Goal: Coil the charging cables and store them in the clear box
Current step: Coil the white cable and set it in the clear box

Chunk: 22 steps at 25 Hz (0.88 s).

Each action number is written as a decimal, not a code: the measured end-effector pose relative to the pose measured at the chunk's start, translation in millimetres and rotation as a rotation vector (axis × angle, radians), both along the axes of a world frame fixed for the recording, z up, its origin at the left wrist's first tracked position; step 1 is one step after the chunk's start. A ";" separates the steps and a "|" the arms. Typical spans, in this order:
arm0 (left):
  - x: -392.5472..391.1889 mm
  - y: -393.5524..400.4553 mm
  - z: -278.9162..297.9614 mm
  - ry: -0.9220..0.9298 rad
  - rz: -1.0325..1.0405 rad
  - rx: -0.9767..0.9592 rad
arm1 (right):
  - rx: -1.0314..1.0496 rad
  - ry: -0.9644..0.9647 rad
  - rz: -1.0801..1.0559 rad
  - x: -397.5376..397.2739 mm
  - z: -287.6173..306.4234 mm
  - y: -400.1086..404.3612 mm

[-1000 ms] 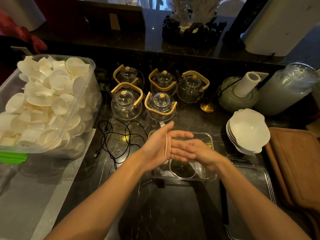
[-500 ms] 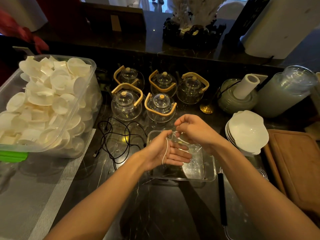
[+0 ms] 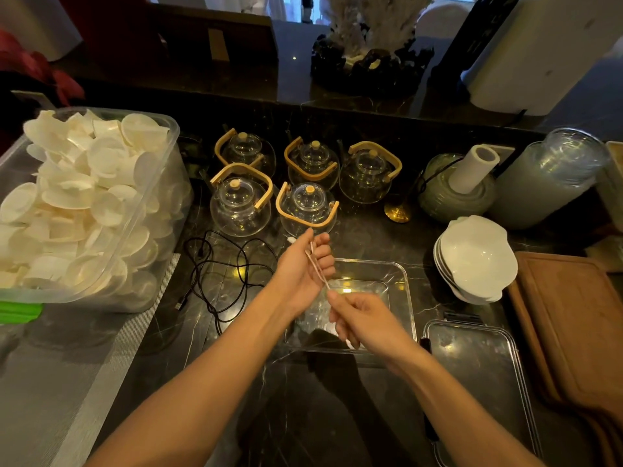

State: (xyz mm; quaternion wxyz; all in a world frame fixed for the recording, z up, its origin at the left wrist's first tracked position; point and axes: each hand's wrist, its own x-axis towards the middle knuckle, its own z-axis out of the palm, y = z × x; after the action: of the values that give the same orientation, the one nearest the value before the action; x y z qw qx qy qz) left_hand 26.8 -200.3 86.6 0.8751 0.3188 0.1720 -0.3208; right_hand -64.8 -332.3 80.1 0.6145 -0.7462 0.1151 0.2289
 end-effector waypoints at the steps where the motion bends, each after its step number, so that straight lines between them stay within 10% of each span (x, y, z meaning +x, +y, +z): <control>1: -0.2 2.9 3.0 0.000 -0.048 -0.089 | 0.038 0.047 -0.010 -1.8 -3.6 -4.3; 6: -7.7 8.7 6.6 -0.015 -0.346 -0.244 | 0.624 0.146 -0.169 5.4 -14.1 -18.4; 22: -6.1 17.8 -22.6 0.023 -0.379 0.153 | 0.204 0.006 0.003 11.3 -17.0 -27.0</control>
State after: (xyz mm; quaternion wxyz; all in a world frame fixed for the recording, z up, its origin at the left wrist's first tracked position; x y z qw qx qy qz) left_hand 20.7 -182.5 64.0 0.7703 0.4073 0.1426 -0.4694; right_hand -53.6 -359.3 63.0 0.6864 -0.6793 0.0920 0.2429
